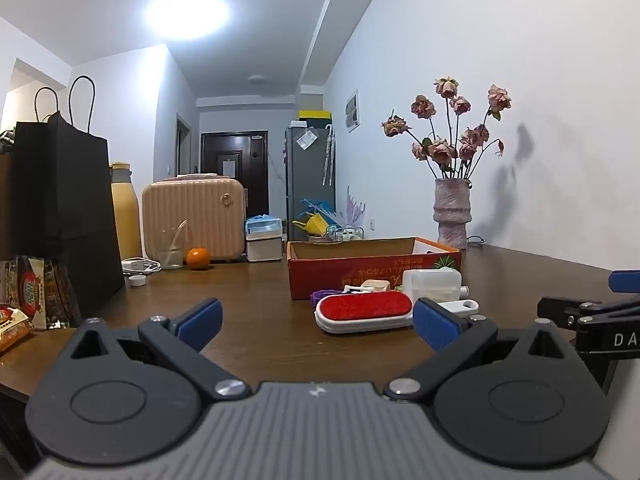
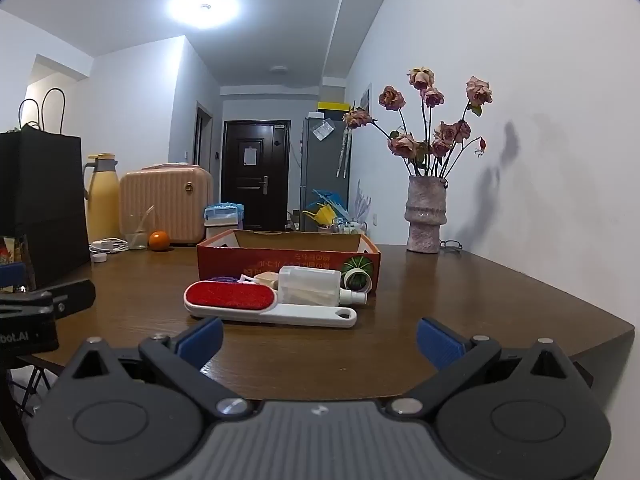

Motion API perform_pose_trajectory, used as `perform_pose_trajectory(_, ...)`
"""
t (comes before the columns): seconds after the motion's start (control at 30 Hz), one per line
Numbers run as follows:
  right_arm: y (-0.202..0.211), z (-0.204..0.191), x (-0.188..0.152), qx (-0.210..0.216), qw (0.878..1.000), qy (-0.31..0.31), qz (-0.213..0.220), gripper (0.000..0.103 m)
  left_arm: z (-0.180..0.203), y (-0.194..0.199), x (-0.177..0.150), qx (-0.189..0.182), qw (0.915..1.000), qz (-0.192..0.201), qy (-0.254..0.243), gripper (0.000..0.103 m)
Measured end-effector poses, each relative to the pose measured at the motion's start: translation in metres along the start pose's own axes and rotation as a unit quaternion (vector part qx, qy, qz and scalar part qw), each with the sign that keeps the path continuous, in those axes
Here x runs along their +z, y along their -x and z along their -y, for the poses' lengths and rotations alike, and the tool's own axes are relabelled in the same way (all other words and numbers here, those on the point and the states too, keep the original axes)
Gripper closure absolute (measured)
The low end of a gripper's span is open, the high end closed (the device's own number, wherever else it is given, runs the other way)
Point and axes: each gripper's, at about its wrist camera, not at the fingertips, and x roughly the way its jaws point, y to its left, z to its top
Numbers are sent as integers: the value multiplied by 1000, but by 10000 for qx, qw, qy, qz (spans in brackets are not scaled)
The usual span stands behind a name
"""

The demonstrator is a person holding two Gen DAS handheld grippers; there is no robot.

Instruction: Organize rigid objects

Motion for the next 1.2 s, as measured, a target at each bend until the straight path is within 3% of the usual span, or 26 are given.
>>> perform_pose_trajectory(1.2, 1, 2, 0, 24, 10000, -59, 3, 0, -1, 1, -2, -41, 10000, 22, -73, 0)
